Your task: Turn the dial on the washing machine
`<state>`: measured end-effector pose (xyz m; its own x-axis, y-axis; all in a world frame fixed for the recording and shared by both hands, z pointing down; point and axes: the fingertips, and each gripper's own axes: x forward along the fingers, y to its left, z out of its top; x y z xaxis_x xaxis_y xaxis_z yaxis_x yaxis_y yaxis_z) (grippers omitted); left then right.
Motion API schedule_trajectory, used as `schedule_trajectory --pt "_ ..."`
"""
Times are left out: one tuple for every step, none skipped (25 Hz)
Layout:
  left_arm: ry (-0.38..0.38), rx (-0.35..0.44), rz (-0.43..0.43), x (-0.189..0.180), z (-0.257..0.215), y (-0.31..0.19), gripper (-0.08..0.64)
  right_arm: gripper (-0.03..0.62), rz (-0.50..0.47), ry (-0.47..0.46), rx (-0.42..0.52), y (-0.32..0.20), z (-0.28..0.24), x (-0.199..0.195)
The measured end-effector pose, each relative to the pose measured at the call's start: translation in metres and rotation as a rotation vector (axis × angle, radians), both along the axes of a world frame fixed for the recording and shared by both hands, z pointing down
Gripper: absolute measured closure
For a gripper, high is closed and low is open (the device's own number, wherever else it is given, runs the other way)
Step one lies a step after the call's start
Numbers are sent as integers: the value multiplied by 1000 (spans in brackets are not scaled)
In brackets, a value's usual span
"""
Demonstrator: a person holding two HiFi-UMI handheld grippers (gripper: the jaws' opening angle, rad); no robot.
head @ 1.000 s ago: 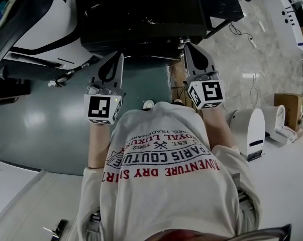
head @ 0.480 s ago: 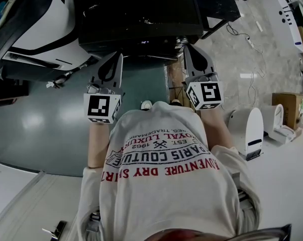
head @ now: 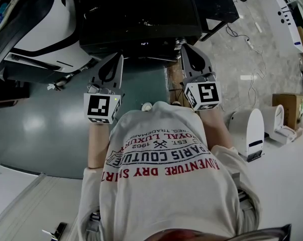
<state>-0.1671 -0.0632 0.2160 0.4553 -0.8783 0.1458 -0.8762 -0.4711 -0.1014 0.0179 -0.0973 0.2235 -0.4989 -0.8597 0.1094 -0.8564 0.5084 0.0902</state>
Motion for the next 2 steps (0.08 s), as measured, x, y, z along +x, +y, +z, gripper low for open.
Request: schedule_trajectory --pt "-5 -5 6 1 1 1 543 565 3 -1 0 0 0 0" --pt "-10 -10 11 1 2 1 543 565 5 -3 0 0 -1 0"
